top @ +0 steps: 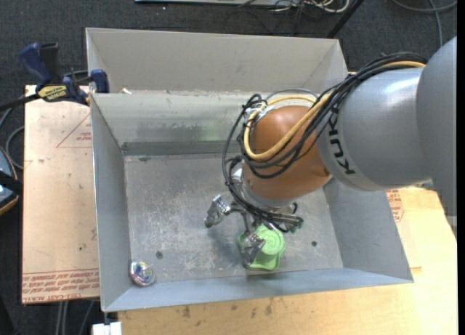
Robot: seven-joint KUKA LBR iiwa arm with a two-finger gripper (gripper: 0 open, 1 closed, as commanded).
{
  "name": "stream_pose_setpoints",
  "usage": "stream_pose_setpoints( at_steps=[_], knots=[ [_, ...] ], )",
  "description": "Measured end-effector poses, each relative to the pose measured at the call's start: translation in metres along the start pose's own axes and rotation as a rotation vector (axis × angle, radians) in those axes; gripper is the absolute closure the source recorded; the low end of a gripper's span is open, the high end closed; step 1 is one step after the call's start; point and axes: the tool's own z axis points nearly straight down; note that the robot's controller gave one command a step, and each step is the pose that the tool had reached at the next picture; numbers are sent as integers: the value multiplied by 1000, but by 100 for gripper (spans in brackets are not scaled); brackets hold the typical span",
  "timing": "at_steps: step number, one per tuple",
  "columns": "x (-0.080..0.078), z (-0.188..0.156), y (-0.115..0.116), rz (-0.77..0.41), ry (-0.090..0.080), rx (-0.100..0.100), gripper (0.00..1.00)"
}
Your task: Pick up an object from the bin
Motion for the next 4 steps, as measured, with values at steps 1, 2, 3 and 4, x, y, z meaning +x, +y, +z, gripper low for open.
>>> stream_pose_setpoints(
  at_steps=[1, 2, 3, 4],
  knots=[
    [79, 0, -46, -162, -4, 4, 0],
    [80, 26, -77, -137, -10, 0, 0],
    [94, 25, -96, -174, -15, 4, 0],
    [94, 25, -97, -174, -12, 4, 100]
  ],
)
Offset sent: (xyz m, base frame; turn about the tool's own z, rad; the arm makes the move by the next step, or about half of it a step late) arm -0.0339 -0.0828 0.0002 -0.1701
